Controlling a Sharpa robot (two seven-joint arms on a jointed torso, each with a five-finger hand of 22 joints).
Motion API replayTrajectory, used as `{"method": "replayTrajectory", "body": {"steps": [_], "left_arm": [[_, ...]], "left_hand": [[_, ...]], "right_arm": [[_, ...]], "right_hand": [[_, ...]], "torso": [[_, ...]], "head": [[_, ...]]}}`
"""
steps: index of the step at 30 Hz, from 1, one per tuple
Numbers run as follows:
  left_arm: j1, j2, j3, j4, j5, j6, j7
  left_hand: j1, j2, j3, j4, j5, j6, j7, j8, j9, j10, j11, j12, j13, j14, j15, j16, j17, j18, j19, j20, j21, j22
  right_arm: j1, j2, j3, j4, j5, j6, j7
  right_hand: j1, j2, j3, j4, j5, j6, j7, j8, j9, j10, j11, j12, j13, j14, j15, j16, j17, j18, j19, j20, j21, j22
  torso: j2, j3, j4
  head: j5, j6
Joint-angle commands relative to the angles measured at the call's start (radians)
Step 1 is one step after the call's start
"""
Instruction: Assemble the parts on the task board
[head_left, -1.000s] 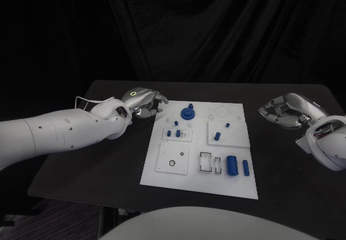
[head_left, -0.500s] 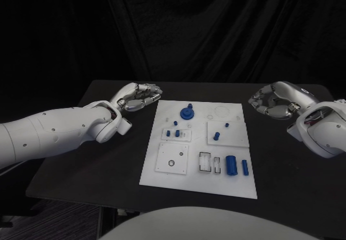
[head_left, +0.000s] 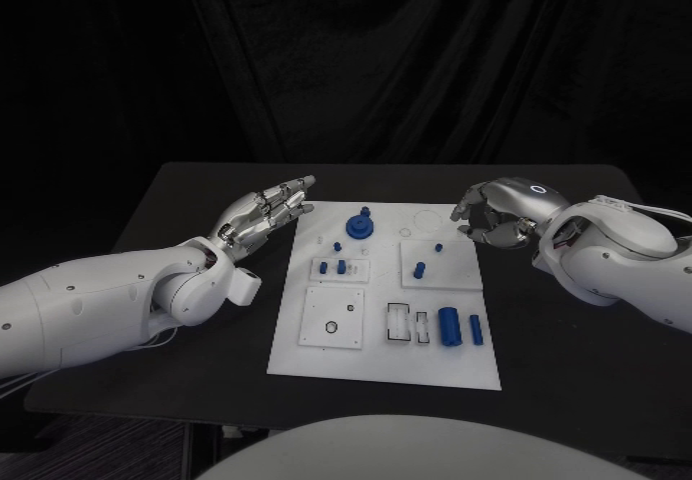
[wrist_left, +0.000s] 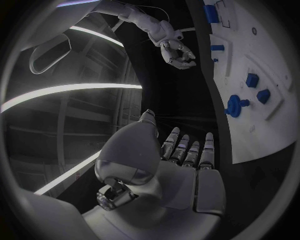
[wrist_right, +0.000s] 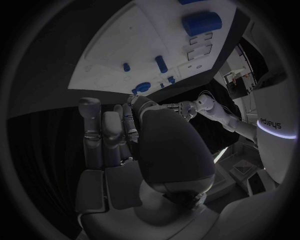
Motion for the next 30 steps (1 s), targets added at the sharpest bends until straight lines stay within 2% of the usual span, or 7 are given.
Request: {"method": "replayTrajectory", "body": {"steps": [1, 8, 11, 17, 21, 25, 30], "left_arm": [[-0.004, -0.005, 0.001, 0.009, 0.049, 0.061, 0.148], [-0.007, -0.017, 0.001, 0.024, 0.050, 0.075, 0.153], [-0.007, -0.019, 0.001, 0.023, 0.050, 0.079, 0.149], [-0.008, -0.017, 0.001, 0.020, 0.050, 0.084, 0.146], [-0.009, -0.015, 0.001, 0.017, 0.050, 0.090, 0.140], [-0.010, -0.012, 0.001, 0.013, 0.050, 0.095, 0.135], [-0.010, -0.009, 0.001, 0.011, 0.050, 0.098, 0.127]], "left_hand": [[0.012, 0.004, -0.008, 0.000, 0.009, -0.002, -0.011, -0.005, -0.005, -0.005, 0.001, -0.003, -0.001, -0.006, 0.000, -0.005, -0.002, 0.016, -0.008, 0.001, -0.005, -0.015], [0.029, 0.009, -0.014, -0.001, 0.021, -0.002, -0.016, -0.005, -0.010, -0.003, 0.009, 0.001, 0.000, -0.004, 0.008, -0.005, -0.001, 0.017, -0.008, 0.009, -0.004, -0.020], [0.046, 0.016, -0.019, 0.000, 0.031, 0.005, -0.017, -0.004, -0.015, 0.005, 0.024, 0.012, 0.001, 0.005, 0.023, -0.002, 0.001, 0.014, -0.001, 0.020, -0.001, -0.019], [0.065, 0.024, -0.025, -0.001, 0.041, 0.009, -0.016, -0.004, -0.018, 0.007, 0.042, 0.018, 0.001, 0.013, 0.042, 0.000, 0.003, 0.009, 0.009, 0.035, 0.002, -0.016], [0.074, 0.029, -0.026, -0.001, 0.045, 0.012, -0.014, -0.004, -0.018, 0.009, 0.048, 0.022, 0.002, 0.015, 0.047, 0.001, 0.003, 0.010, 0.014, 0.041, 0.004, -0.015], [0.084, 0.032, -0.026, -0.002, 0.053, 0.009, -0.013, -0.004, -0.019, 0.009, 0.055, 0.024, 0.002, 0.017, 0.051, 0.002, 0.004, 0.011, 0.018, 0.047, 0.005, -0.016], [0.117, 0.037, -0.023, -0.004, 0.092, 0.024, -0.003, -0.002, -0.017, 0.012, 0.063, 0.031, 0.002, 0.028, 0.063, 0.005, 0.006, 0.015, 0.027, 0.062, 0.007, -0.016]], "right_arm": [[-0.011, 0.007, 0.001, -0.005, -0.092, 0.050, -0.046], [-0.029, 0.033, 0.001, -0.018, -0.174, 0.045, -0.064], [-0.036, 0.048, 0.001, -0.026, -0.197, 0.053, -0.068], [-0.054, 0.070, 0.001, -0.040, -0.224, 0.082, -0.087], [-0.065, 0.086, 0.001, -0.053, -0.235, 0.086, -0.099], [-0.070, 0.094, 0.001, -0.060, -0.239, 0.096, -0.109], [-0.077, 0.103, 0.001, -0.073, -0.241, 0.099, -0.109]], "right_hand": [[-0.006, -0.005, 0.000, 0.009, -0.009, -0.009, -0.002, -0.009, -0.006, -0.005, 0.007, -0.023, -0.030, -0.001, 0.010, 0.011, 0.000, 0.004, -0.001, 0.010, -0.001, 0.079], [-0.016, -0.020, -0.010, 0.014, -0.053, -0.029, -0.014, -0.043, -0.023, -0.005, 0.020, -0.075, -0.108, 0.000, 0.019, 0.023, -0.008, 0.003, 0.009, 0.021, 0.014, 0.082], [-0.016, -0.023, -0.018, 0.013, -0.071, -0.028, -0.031, -0.053, -0.029, 0.006, 0.016, -0.087, -0.136, 0.000, 0.015, 0.025, -0.014, 0.003, 0.014, 0.021, 0.021, 0.083], [-0.013, -0.024, -0.021, 0.010, -0.072, -0.028, -0.039, -0.059, -0.033, 0.007, 0.014, -0.095, -0.153, -0.003, 0.012, 0.022, -0.021, 0.004, 0.013, 0.019, 0.016, 0.082], [-0.013, -0.027, -0.027, 0.007, -0.068, -0.035, -0.039, -0.068, -0.037, 0.013, 0.016, -0.099, -0.167, -0.012, 0.014, 0.013, -0.034, 0.006, 0.005, 0.019, -0.003, 0.078], [-0.010, -0.025, -0.028, 0.003, -0.049, -0.026, -0.039, -0.069, -0.037, 0.025, 0.014, -0.098, -0.178, -0.013, 0.013, 0.014, -0.037, 0.006, 0.004, 0.019, -0.005, 0.078], [-0.008, -0.021, -0.022, -0.004, 0.007, -0.002, -0.050, -0.068, -0.037, 0.050, 0.017, -0.101, -0.206, -0.011, 0.015, 0.020, -0.043, 0.004, 0.010, 0.021, 0.000, 0.080]], "torso": [[0.002, -0.0189, 0.0162], [0.002, -0.0309, 0.0149], [0.005, -0.0402, 0.0199], [0.008, -0.0524, 0.0233], [0.011, -0.0554, 0.0253], [0.011, -0.0526, 0.0238], [0.015, -0.0513, 0.0295]], "head": [[-0.014, 0.000], [-0.011, 0.000], [-0.015, 0.000], [-0.015, 0.000], [-0.021, 0.000], [-0.023, 0.000], [-0.034, 0.000]]}}
